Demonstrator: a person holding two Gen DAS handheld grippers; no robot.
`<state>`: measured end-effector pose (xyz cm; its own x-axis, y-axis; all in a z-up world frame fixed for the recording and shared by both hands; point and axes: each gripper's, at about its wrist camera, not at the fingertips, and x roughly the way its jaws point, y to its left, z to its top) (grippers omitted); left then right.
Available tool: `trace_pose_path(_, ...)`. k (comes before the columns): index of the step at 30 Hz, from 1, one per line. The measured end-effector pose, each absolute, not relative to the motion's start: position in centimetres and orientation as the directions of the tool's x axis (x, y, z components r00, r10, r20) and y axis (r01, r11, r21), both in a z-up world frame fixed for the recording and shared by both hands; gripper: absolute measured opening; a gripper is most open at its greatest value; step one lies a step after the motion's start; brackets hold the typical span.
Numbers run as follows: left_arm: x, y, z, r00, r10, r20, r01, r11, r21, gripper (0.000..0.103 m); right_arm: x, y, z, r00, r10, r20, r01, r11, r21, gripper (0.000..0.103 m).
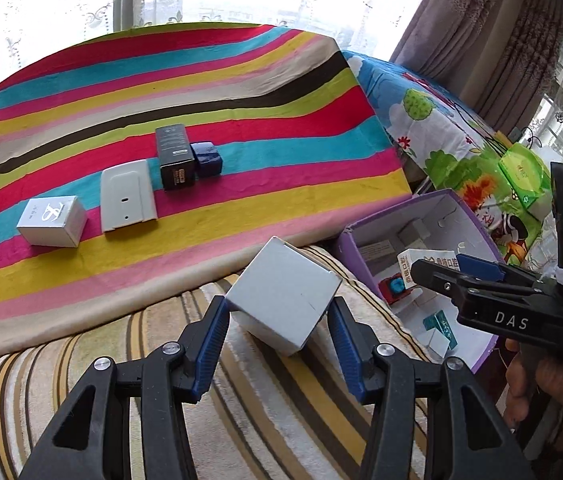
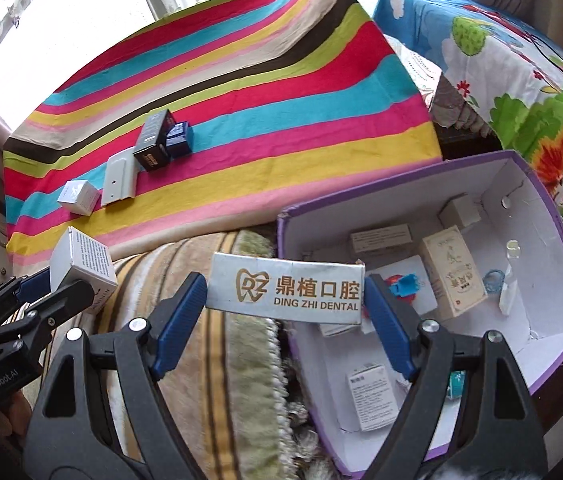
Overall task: Organize rigid objects
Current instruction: 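Carry the white cube box over the purple box while the right tool carries the DING ZHI DENTAL box, then open the left tool to drop the cube box while the right tool releases the dental box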
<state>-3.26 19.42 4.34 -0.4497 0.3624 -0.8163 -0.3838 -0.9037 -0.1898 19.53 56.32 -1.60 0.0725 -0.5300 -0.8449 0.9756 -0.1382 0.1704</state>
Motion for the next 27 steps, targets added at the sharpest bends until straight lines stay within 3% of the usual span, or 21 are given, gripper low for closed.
trace_pose_path(12, -0.5, 30.0, 3.8, -0.277, 0.464, -0.841, -0.559, -0.790, -0.252, 0.051, 8.8, 61.6, -3.8, -0.084, -0.480, -0.873, 0.942, -0.324, 0.088, 0.083)
trace_pose_path(27, 0.2, 39.2, 1.1, -0.147, 0.430, -0.891, -0.658, -0.715, -0.236, 0.051, 3.3, 63.6, -5.5, -0.133, -0.464, -0.876, 0.909, -0.409, 0.078, 0.083)
